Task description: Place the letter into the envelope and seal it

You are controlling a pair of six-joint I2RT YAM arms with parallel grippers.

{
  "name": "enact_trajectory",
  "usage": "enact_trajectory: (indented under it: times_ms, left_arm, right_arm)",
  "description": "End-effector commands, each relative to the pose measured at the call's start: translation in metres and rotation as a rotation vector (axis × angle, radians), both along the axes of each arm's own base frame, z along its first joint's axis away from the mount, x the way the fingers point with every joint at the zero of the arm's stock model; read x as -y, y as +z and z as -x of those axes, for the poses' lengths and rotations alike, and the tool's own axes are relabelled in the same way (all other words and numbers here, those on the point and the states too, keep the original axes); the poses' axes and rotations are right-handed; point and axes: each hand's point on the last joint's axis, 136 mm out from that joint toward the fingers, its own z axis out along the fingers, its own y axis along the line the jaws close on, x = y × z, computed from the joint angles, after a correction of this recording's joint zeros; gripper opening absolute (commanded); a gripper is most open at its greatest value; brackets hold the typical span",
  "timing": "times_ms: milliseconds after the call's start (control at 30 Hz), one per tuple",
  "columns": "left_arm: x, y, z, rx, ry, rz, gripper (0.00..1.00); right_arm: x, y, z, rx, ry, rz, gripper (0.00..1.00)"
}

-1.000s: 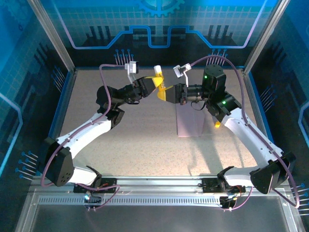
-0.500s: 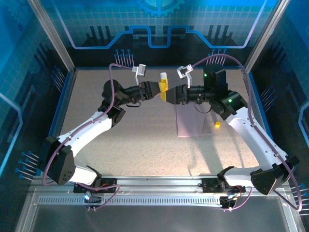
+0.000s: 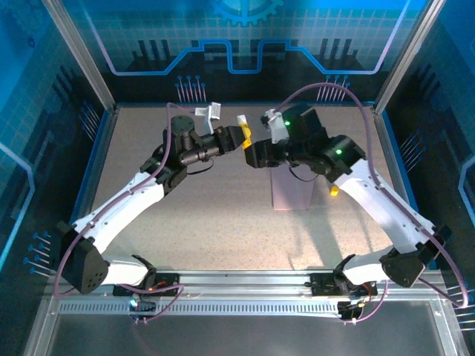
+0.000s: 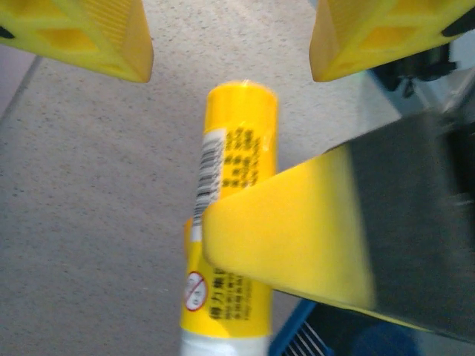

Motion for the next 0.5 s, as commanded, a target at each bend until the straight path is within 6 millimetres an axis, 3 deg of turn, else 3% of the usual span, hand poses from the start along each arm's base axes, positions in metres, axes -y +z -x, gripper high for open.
enact_trajectory:
  times_ms: [0,267,467]
  left_arm:
    - [-0.015,0.016,0.001,0.032,0.096,-0.021,0.00]
    - [-0.016,0.016,0.005,0.033,0.095,-0.021,0.00]
    - [-0.017,0.016,0.007,0.036,0.095,-0.015,0.00]
  right_arm:
    - [0.002,0.006,-0.017,0.080,-0.089,0.081,0.57]
    - [-0.020,0.009,-0.026,0.099,-0.074,0.045,0.46]
    - [-0.025,0.006,-0.028,0.087,-0.065,0.035,0.28]
